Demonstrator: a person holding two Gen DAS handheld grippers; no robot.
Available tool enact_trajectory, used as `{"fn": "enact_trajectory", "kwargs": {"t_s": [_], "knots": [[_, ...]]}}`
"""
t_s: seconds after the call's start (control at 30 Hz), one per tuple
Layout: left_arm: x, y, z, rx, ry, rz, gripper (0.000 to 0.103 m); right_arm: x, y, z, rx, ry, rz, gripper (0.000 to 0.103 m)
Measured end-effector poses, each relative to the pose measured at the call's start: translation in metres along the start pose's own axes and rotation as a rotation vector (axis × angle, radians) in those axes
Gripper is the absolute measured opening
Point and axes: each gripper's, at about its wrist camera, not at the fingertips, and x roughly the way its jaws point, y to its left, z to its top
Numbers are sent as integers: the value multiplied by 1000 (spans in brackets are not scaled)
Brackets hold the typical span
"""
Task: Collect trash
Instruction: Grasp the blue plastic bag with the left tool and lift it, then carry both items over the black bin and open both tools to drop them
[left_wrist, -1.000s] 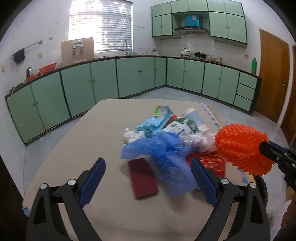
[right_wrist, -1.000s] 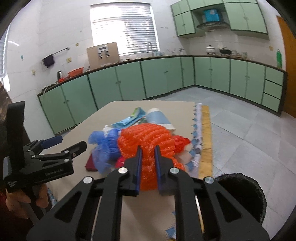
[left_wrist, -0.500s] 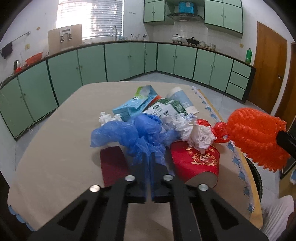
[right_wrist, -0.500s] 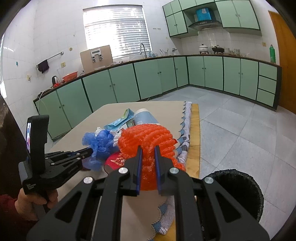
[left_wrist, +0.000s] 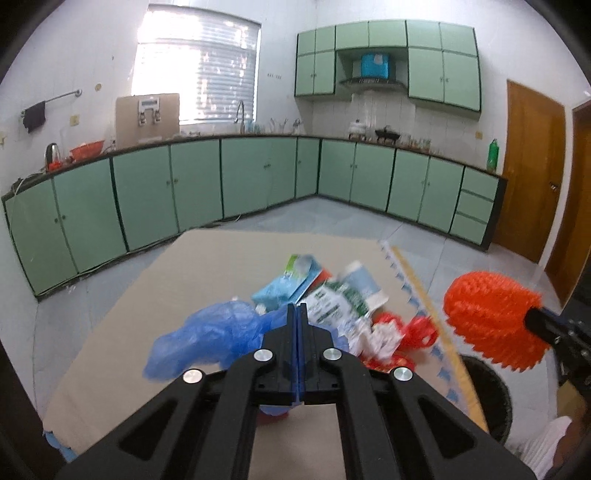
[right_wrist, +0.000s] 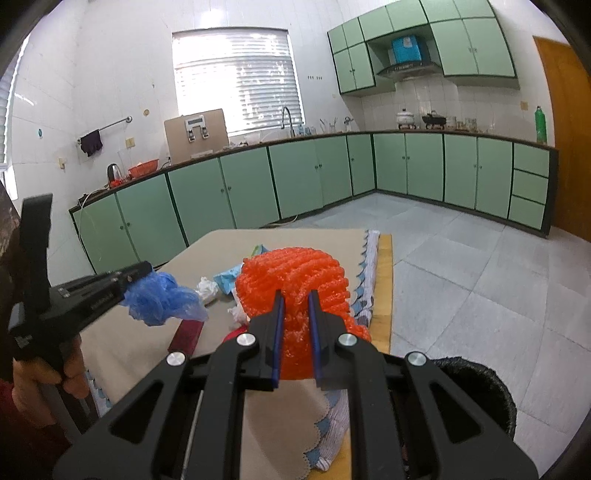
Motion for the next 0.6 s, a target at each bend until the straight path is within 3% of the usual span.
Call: {"fn": "enact_trajectory", "kwargs": {"t_s": [0.33, 0.6], "knots": [[-26, -49, 25, 73, -81, -154, 0, -39, -31, 3, 24, -59, -95, 11], [-17, -116, 23, 126, -50, -342, 0, -72, -84, -17, 88, -50, -249, 11]]}}
